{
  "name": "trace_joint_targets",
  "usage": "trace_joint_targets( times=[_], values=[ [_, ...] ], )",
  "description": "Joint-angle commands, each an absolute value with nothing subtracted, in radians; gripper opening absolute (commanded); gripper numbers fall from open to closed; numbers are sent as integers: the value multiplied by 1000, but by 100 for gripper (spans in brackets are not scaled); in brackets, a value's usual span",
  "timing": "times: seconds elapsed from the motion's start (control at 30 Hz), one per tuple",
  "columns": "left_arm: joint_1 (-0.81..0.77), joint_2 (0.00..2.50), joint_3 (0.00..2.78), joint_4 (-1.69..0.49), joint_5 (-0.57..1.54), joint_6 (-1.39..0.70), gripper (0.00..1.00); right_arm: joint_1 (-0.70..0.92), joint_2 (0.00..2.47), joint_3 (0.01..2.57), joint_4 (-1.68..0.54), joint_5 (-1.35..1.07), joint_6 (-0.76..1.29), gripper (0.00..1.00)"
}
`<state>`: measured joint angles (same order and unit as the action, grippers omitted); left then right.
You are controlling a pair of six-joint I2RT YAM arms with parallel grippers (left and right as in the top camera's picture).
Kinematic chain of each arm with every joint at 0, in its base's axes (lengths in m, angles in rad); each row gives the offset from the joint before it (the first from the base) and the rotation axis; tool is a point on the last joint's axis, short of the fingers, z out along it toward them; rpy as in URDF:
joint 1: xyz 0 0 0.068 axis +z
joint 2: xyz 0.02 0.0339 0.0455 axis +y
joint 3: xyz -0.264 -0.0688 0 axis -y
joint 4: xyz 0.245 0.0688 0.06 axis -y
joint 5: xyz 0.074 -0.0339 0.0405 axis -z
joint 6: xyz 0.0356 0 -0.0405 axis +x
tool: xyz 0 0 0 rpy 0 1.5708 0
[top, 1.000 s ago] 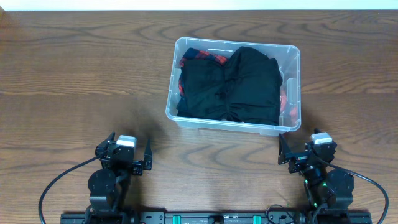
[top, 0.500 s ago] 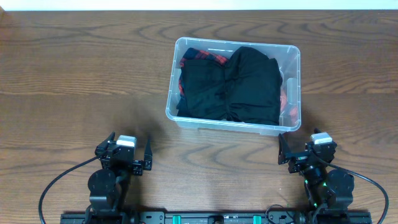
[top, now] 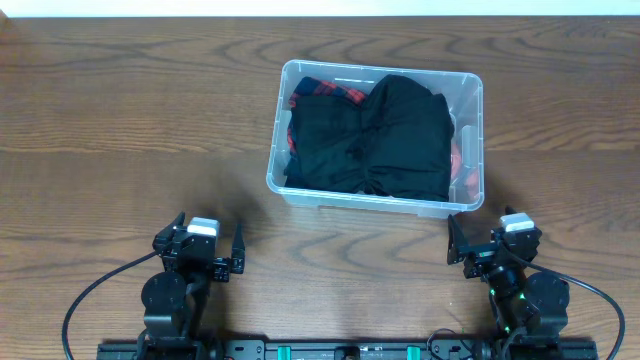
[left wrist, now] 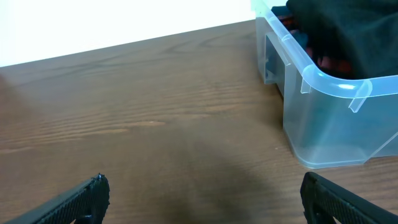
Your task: Pack container
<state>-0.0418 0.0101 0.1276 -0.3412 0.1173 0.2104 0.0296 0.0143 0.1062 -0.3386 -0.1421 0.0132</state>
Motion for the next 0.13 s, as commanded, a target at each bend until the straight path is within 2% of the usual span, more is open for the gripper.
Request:
trace_joint_targets(
  times=[0.0, 0.1],
  values=[
    [-38, 3, 105, -342, 123, 205, 98, 39, 7, 103, -336, -147, -1, 99],
    [-38, 3, 105, -342, 123, 205, 98, 39, 7, 103, -336, -147, -1, 99]
  ],
)
